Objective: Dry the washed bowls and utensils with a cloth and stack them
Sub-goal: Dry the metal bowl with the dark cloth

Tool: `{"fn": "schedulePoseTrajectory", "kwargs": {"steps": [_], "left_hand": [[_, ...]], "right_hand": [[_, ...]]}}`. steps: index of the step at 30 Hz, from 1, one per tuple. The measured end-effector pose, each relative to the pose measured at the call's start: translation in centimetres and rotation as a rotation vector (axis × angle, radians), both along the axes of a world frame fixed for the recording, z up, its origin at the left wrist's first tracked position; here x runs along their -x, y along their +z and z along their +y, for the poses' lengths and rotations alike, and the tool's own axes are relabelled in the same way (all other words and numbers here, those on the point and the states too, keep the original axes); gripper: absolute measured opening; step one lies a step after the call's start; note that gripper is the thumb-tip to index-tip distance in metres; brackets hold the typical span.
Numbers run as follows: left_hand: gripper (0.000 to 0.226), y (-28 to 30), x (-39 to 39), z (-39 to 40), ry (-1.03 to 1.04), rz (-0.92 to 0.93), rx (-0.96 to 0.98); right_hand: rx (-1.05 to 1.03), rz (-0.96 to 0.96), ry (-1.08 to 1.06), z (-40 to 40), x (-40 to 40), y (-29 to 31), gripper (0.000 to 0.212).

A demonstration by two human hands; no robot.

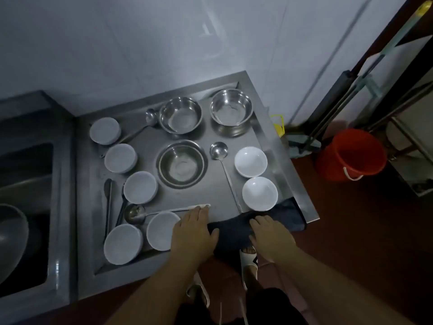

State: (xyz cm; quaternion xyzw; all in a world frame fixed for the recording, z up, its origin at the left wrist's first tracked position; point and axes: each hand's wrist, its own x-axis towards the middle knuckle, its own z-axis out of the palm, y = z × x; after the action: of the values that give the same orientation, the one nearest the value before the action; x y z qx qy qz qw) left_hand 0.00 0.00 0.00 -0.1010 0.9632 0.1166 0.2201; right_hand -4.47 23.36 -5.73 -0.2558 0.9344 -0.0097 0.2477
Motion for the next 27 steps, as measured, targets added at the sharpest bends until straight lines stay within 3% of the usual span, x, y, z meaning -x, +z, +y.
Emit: {"fn": "schedulePoseTrajectory", "kwargs": {"steps": [7, 16, 21, 27], "left_hand": [[0.074, -2.0, -1.7, 0.7, 0.037, -0.103, 0.002], [0.065, -2.4, -2.6, -0.4, 0.027, -0.13, 0.003], [0.065, -1.4, -1.5, -1.0, -0.008, -0.125, -0.001], [0.064, 0.7, 0.9, -0.7, -0.049, -0.118, 0.048]], "right_hand": [[-0.113, -0.161, 0.108, -0.5, -0.2, -4.2, 0.073], [-0.073, 0.099, 0.133, -0.7, -0.7, -3.4, 0.039], [-0.119, 0.007, 0.13, -0.1, -0.5, -1.4, 0.033], [0.195, -0.39, -0.078, 1.4, 2.3, 3.0, 0.03]]}}
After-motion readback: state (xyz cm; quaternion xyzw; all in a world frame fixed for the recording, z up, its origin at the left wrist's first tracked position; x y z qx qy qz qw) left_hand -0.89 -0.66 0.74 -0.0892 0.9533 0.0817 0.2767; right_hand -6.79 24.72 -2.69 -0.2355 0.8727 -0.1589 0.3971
